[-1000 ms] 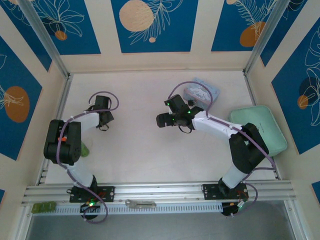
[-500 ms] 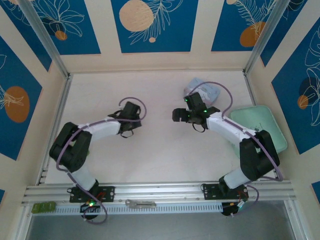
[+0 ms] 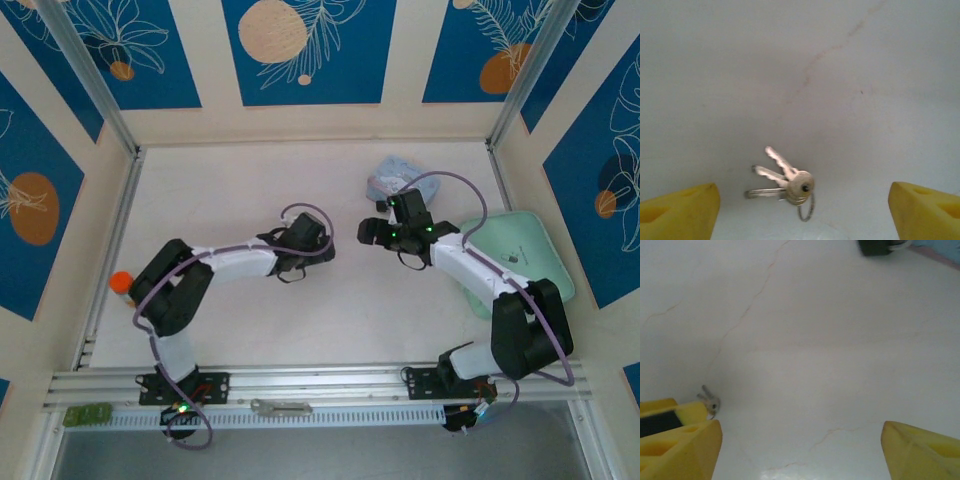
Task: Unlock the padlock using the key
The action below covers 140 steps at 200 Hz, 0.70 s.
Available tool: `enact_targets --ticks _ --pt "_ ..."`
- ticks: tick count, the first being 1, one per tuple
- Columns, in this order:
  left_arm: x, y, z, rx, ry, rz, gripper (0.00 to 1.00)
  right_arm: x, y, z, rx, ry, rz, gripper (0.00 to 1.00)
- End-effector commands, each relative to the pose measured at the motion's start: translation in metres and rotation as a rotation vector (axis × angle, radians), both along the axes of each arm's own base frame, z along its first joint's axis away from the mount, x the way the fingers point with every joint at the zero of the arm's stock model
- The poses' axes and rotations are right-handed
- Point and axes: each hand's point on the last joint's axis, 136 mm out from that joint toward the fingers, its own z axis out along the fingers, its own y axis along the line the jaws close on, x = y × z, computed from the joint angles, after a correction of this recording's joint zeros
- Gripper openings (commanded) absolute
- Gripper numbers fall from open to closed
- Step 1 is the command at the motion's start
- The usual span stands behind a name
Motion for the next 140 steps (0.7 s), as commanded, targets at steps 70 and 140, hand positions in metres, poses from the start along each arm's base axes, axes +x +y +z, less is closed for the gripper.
enact_targets --ticks 70,140 --pt "0.030 0.133 0.053 -0.092 -0.155 0.258 0.89 -0.018 0.124 -0.044 -0.132 0.172 0.438 0.60" --pt "0.020 0.137 0.043 -0.132 -0.149 0.275 0.89 -0.008 0.135 -0.076 -0.301 0.240 0.386 0.48"
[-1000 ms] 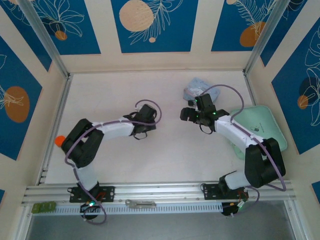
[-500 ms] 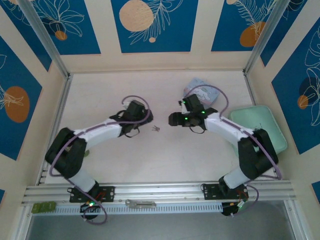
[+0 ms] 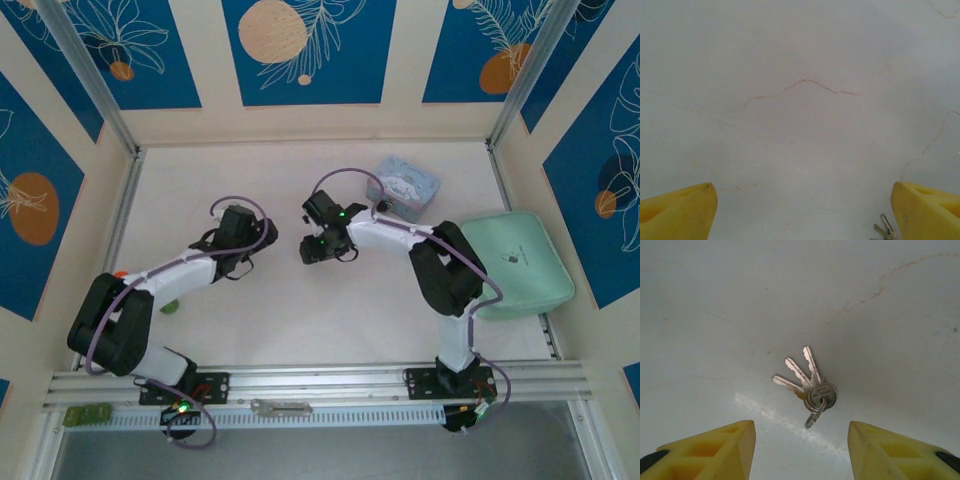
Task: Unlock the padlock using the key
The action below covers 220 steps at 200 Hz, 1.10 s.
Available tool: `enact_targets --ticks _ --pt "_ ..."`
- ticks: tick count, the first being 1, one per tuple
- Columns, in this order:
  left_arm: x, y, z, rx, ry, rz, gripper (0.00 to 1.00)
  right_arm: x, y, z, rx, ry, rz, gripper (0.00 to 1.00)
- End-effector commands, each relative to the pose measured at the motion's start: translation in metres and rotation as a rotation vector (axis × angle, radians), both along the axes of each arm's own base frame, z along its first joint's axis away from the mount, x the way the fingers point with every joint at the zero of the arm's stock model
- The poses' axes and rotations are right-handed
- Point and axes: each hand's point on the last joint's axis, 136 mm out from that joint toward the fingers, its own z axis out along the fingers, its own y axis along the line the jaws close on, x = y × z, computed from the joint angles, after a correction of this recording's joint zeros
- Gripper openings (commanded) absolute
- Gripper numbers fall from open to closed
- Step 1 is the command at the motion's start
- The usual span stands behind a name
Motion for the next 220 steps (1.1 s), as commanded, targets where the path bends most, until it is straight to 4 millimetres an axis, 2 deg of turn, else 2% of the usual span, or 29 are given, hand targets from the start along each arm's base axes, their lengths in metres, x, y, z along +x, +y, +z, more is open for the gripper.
enact_targets --ticks 1,28,99,124,154,172,192,212,220 --pt "0.000 -0.001 0.008 -0.045 -0.032 0.001 0.89 0.002 -0.013 -0.010 -0.086 0.023 -0.049 0.48" --pt "0.000 -0.001 0.008 -0.053 -0.036 0.003 0.89 0.006 -0.012 -0.017 -0.084 0.040 -0.063 0.41" --pt "0.000 -0.001 0.013 -0.071 -0.056 0.008 0.89 0.004 -0.017 -0.042 -0.112 0.073 -0.091 0.36" --pt "-0.001 -0.001 0.014 -0.074 -0.056 0.008 0.90 0.008 -0.019 -0.046 -0.109 0.061 -0.103 0.34" --pt "-0.001 0.000 0.016 -0.078 -0.063 0.012 0.90 0.012 -0.012 -0.045 -0.086 0.042 -0.076 0.32" --pt "-0.001 0.000 0.017 -0.080 -0.065 0.012 0.90 0.016 -0.013 -0.050 -0.110 0.021 -0.063 0.25" --pt "-0.002 0.000 0.017 -0.083 -0.066 0.010 0.90 0.019 -0.016 -0.055 -0.116 0.018 -0.051 0.12" --pt "-0.003 -0.005 0.017 -0.103 -0.061 -0.008 0.90 0.021 -0.018 -0.050 -0.094 -0.009 -0.026 0.00" --pt "-0.004 -0.008 0.017 -0.124 -0.058 -0.015 0.90 0.022 -0.018 -0.046 -0.075 -0.031 -0.015 0.00"
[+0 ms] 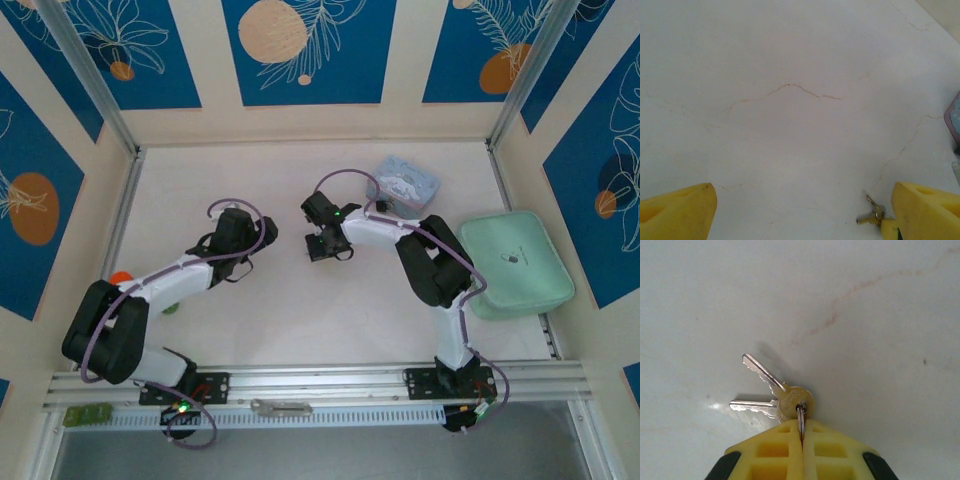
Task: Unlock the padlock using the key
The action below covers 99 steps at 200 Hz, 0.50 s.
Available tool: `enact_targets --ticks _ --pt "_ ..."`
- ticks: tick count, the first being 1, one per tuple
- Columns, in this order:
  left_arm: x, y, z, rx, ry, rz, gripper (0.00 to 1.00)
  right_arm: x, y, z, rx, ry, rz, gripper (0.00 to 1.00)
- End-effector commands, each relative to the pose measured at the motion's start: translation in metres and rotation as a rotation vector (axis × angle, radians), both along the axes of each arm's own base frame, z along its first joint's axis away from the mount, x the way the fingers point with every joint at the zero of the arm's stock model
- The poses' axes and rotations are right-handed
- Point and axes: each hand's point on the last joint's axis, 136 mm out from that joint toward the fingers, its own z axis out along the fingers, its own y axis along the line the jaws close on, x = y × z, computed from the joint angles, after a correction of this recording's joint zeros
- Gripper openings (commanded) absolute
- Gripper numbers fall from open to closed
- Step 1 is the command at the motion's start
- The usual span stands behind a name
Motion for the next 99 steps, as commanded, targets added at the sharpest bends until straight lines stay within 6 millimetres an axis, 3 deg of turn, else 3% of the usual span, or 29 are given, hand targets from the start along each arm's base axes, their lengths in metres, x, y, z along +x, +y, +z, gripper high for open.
enact_targets --ticks 1,57,99 --pt "-0.003 -0.005 0.007 -0.063 -0.008 -0.017 0.90 -0.003 -0.008 -0.018 -0.010 0.001 0.037 0.00" --pt "0.001 -0.051 0.034 -0.296 -0.120 -0.161 0.89 -0.005 -0.010 0.021 0.264 -0.072 0.030 0.00" --pt "0.002 -0.087 0.041 -0.425 -0.144 -0.216 0.85 -0.013 -0.022 0.031 0.361 -0.089 -0.006 0.00"
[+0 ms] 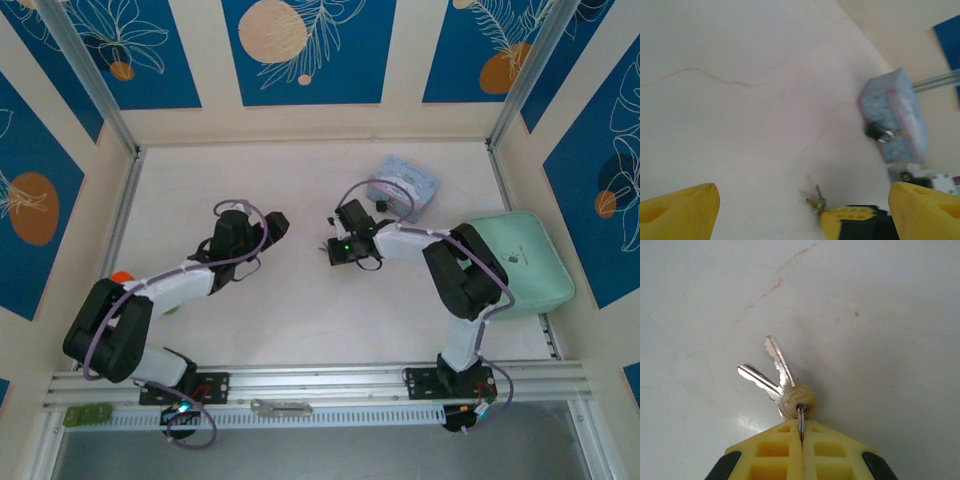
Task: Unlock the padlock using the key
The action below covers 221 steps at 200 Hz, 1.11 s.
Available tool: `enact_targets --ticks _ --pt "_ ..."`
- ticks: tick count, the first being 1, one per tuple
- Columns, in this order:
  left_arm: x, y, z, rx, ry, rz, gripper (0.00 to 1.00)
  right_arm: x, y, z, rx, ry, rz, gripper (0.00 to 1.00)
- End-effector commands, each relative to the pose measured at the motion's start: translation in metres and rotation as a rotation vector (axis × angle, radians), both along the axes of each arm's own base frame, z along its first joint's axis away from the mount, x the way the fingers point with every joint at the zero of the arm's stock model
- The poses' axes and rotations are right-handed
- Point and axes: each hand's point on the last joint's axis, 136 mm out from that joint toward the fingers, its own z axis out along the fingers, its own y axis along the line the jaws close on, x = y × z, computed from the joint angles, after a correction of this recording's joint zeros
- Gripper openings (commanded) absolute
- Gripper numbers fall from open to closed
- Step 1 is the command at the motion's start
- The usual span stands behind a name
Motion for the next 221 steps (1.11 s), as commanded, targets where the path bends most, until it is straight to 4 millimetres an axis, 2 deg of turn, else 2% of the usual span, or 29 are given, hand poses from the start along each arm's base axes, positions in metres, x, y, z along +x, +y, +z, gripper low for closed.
enact_targets --ticks 1,51,79,102,120,157,182,221 --pt "0.000 -0.032 0.013 -0.126 -0.036 -0.073 0.85 0.001 0.013 0.025 0.131 -0.043 0.011 0.00" --pt "0.001 -0.084 0.009 -0.216 -0.046 -0.187 0.80 -0.005 0.011 0.043 0.176 -0.121 0.018 0.00" --pt "0.002 -0.102 0.008 -0.250 -0.047 -0.247 0.73 -0.005 0.007 0.049 0.175 -0.141 0.017 0.00" --pt "0.001 -0.102 0.006 -0.235 -0.056 -0.249 0.72 -0.006 0.007 0.054 0.202 -0.138 0.028 0.00" --pt "0.001 -0.103 0.006 -0.225 -0.062 -0.264 0.72 -0.018 0.020 0.064 0.250 -0.189 0.152 0.00" --pt "0.003 -0.095 0.012 -0.186 -0.056 -0.313 0.73 -0.030 0.016 0.081 0.234 -0.288 0.334 0.00" --pt "0.003 -0.085 0.017 -0.151 -0.033 -0.303 0.75 -0.034 0.013 0.082 0.216 -0.286 0.413 0.00" --pt "-0.004 -0.088 0.020 -0.211 0.004 -0.314 0.77 -0.043 0.018 0.073 0.209 -0.383 0.561 0.00"
